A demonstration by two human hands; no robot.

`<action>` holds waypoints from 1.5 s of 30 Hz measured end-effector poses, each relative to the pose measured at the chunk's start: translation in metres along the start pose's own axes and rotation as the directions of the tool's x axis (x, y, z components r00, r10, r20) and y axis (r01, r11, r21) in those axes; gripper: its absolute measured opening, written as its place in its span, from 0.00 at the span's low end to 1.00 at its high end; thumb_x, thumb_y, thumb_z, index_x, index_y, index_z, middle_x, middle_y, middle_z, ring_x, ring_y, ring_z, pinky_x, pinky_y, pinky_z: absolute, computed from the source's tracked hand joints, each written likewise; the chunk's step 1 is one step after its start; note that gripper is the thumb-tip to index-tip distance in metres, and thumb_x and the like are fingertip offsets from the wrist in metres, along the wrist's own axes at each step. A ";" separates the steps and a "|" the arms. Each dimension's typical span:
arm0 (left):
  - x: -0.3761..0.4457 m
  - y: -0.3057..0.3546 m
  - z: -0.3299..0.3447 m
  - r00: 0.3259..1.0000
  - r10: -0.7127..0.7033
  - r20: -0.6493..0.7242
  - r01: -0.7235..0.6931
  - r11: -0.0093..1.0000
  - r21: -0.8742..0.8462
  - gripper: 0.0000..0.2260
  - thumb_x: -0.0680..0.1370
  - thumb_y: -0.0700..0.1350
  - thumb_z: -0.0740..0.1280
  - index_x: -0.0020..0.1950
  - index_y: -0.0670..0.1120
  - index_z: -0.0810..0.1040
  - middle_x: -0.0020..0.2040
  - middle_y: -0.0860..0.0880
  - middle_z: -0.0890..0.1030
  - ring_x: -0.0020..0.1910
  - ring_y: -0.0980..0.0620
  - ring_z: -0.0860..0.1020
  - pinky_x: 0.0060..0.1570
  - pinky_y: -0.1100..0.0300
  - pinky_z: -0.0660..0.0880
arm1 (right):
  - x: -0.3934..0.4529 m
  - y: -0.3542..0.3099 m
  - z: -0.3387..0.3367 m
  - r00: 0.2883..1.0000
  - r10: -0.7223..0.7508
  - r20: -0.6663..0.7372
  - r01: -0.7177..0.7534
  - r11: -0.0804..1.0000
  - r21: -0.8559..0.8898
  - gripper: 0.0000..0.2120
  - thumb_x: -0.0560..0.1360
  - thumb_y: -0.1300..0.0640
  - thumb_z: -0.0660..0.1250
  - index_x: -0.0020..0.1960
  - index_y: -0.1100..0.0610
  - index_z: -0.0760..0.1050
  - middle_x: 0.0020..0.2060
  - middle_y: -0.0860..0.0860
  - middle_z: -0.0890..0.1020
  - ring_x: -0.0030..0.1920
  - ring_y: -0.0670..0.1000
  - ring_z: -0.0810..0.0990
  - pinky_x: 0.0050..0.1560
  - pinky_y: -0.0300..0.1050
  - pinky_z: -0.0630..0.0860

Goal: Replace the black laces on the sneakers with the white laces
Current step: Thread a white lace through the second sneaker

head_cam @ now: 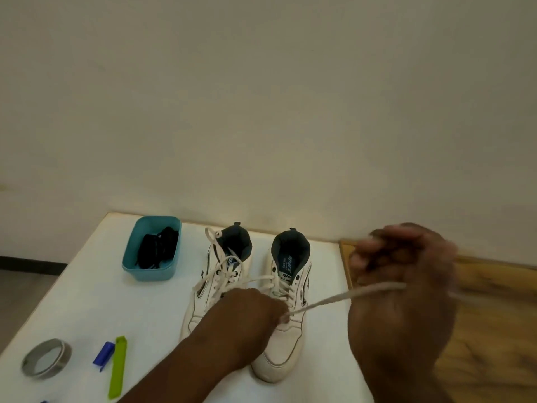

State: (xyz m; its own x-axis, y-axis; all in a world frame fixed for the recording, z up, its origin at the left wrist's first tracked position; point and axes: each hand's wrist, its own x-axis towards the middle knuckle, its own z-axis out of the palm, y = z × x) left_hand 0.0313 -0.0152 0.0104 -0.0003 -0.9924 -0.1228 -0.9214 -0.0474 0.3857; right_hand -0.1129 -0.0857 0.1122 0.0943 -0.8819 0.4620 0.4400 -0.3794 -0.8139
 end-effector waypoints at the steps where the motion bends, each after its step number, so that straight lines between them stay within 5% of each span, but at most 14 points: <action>1: -0.002 -0.003 0.003 0.998 -0.015 0.061 0.012 0.999 0.053 0.16 0.82 0.47 0.62 0.68 0.61 0.74 0.57 0.54 0.81 0.55 0.52 0.78 0.59 0.54 0.75 | 0.001 0.006 -0.002 0.982 0.158 -0.100 -0.161 0.987 -0.020 0.15 0.82 0.44 0.63 0.43 0.52 0.78 0.31 0.51 0.77 0.30 0.51 0.72 0.31 0.44 0.69; 4: -0.011 0.003 0.002 1.000 -0.021 -0.008 0.021 0.997 -0.076 0.25 0.78 0.54 0.60 0.75 0.61 0.64 0.67 0.58 0.71 0.66 0.54 0.67 0.68 0.52 0.66 | 0.003 0.042 -0.020 0.776 0.620 -0.115 -0.608 0.687 -0.398 0.18 0.84 0.46 0.59 0.44 0.58 0.75 0.29 0.50 0.72 0.29 0.47 0.67 0.29 0.43 0.65; 7: -0.007 0.014 -0.007 0.985 -0.141 -0.098 0.086 0.899 -0.429 0.22 0.80 0.56 0.56 0.76 0.60 0.63 0.67 0.61 0.71 0.66 0.60 0.67 0.69 0.56 0.66 | -0.015 0.076 -0.038 0.722 0.683 0.107 -0.285 0.435 -0.854 0.16 0.84 0.46 0.58 0.42 0.50 0.77 0.35 0.46 0.78 0.34 0.42 0.75 0.40 0.40 0.70; 11: 0.009 0.011 -0.003 0.960 -0.273 -0.066 0.113 0.593 -0.797 0.13 0.83 0.57 0.60 0.56 0.55 0.83 0.49 0.57 0.86 0.50 0.61 0.83 0.59 0.53 0.78 | -0.031 0.084 -0.034 0.653 0.720 0.235 -0.132 0.413 -0.901 0.15 0.85 0.46 0.54 0.47 0.46 0.77 0.41 0.45 0.82 0.42 0.41 0.80 0.45 0.36 0.75; 14: 0.008 0.008 -0.002 0.920 -0.393 -0.002 0.178 0.422 -0.889 0.10 0.81 0.51 0.65 0.51 0.52 0.86 0.44 0.55 0.87 0.45 0.60 0.84 0.54 0.57 0.80 | -0.035 0.084 -0.035 0.641 0.694 0.327 0.066 0.374 -0.925 0.11 0.85 0.46 0.54 0.54 0.46 0.75 0.45 0.45 0.82 0.45 0.46 0.80 0.49 0.45 0.78; 19: 0.010 0.005 0.003 0.862 -0.493 0.118 0.238 0.188 -0.953 0.06 0.79 0.49 0.70 0.51 0.51 0.87 0.42 0.50 0.87 0.43 0.55 0.85 0.48 0.60 0.79 | -0.043 0.083 -0.035 0.625 0.624 0.469 0.361 0.301 -0.883 0.14 0.85 0.43 0.52 0.68 0.45 0.67 0.52 0.46 0.82 0.48 0.47 0.80 0.46 0.36 0.70; 23: 0.014 0.007 0.003 0.835 -0.516 0.193 0.276 0.089 -0.957 0.07 0.81 0.44 0.67 0.51 0.49 0.85 0.41 0.48 0.87 0.39 0.54 0.85 0.39 0.63 0.80 | -0.037 0.078 -0.038 0.501 0.730 0.465 0.226 0.408 -0.884 0.12 0.82 0.38 0.58 0.62 0.41 0.68 0.48 0.40 0.80 0.46 0.44 0.78 0.45 0.36 0.70; 25: 0.017 0.007 0.004 0.822 -0.544 0.169 0.288 0.142 -0.947 0.08 0.83 0.45 0.63 0.51 0.49 0.83 0.43 0.47 0.86 0.44 0.49 0.85 0.44 0.57 0.81 | -0.031 0.077 -0.042 0.467 0.748 0.472 0.126 0.472 -0.872 0.11 0.80 0.37 0.62 0.60 0.39 0.72 0.48 0.39 0.80 0.46 0.42 0.80 0.46 0.36 0.73; 26: 0.019 0.007 0.004 0.811 -0.572 0.122 0.278 0.194 -0.941 0.09 0.83 0.45 0.62 0.50 0.49 0.82 0.44 0.47 0.85 0.45 0.48 0.84 0.46 0.54 0.81 | -0.028 0.080 -0.046 0.504 0.737 0.451 0.109 0.464 -0.879 0.11 0.80 0.38 0.63 0.60 0.40 0.73 0.48 0.39 0.81 0.46 0.41 0.80 0.46 0.36 0.75; 30: 0.023 0.005 0.005 0.807 -0.556 -0.200 0.077 0.435 -0.897 0.09 0.83 0.47 0.61 0.46 0.50 0.78 0.38 0.49 0.82 0.40 0.50 0.81 0.42 0.56 0.77 | -0.014 0.106 -0.066 0.772 0.556 0.308 0.133 0.332 -0.934 0.14 0.84 0.46 0.59 0.68 0.38 0.69 0.49 0.41 0.80 0.43 0.41 0.78 0.43 0.32 0.71; 33: 0.028 0.001 0.008 0.814 -0.441 -0.378 0.026 0.678 -0.735 0.11 0.80 0.59 0.61 0.47 0.55 0.77 0.36 0.54 0.80 0.36 0.56 0.78 0.36 0.65 0.74 | -0.012 0.116 -0.072 0.745 0.549 0.379 0.284 0.253 -0.925 0.23 0.84 0.51 0.56 0.77 0.36 0.60 0.51 0.44 0.75 0.45 0.42 0.73 0.42 0.30 0.65; 37: 0.038 -0.005 0.021 0.845 -0.259 -0.468 0.063 0.917 -0.395 0.12 0.83 0.58 0.58 0.56 0.58 0.80 0.46 0.59 0.81 0.45 0.60 0.78 0.46 0.62 0.76 | -0.018 0.128 -0.070 0.736 0.547 0.399 0.278 0.294 -0.914 0.18 0.81 0.44 0.54 0.67 0.43 0.73 0.48 0.45 0.74 0.44 0.44 0.74 0.41 0.31 0.65; 41: 0.046 -0.001 0.029 0.804 -0.233 -0.547 0.204 0.972 -0.114 0.07 0.79 0.52 0.66 0.52 0.53 0.83 0.49 0.52 0.77 0.48 0.52 0.74 0.47 0.56 0.74 | -0.019 0.139 -0.078 0.788 0.479 0.387 0.195 0.403 -0.894 0.11 0.81 0.58 0.63 0.61 0.46 0.76 0.47 0.44 0.76 0.47 0.42 0.75 0.46 0.29 0.69; 45: 0.052 -0.001 0.037 0.781 -0.212 -0.587 0.276 0.961 0.019 0.05 0.76 0.51 0.67 0.49 0.54 0.82 0.60 0.49 0.76 0.63 0.45 0.70 0.61 0.44 0.68 | -0.019 0.139 -0.083 0.792 0.471 0.388 0.132 0.490 -0.862 0.12 0.80 0.60 0.65 0.60 0.46 0.76 0.49 0.44 0.78 0.50 0.42 0.77 0.51 0.36 0.75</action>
State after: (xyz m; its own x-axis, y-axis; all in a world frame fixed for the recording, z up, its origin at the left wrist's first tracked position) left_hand 0.0178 -0.0622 -0.0301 0.4236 -0.8317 0.3590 -0.8931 -0.3170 0.3192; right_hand -0.1279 -0.1451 -0.0395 0.6289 -0.7683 0.1191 -0.5420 -0.5431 -0.6413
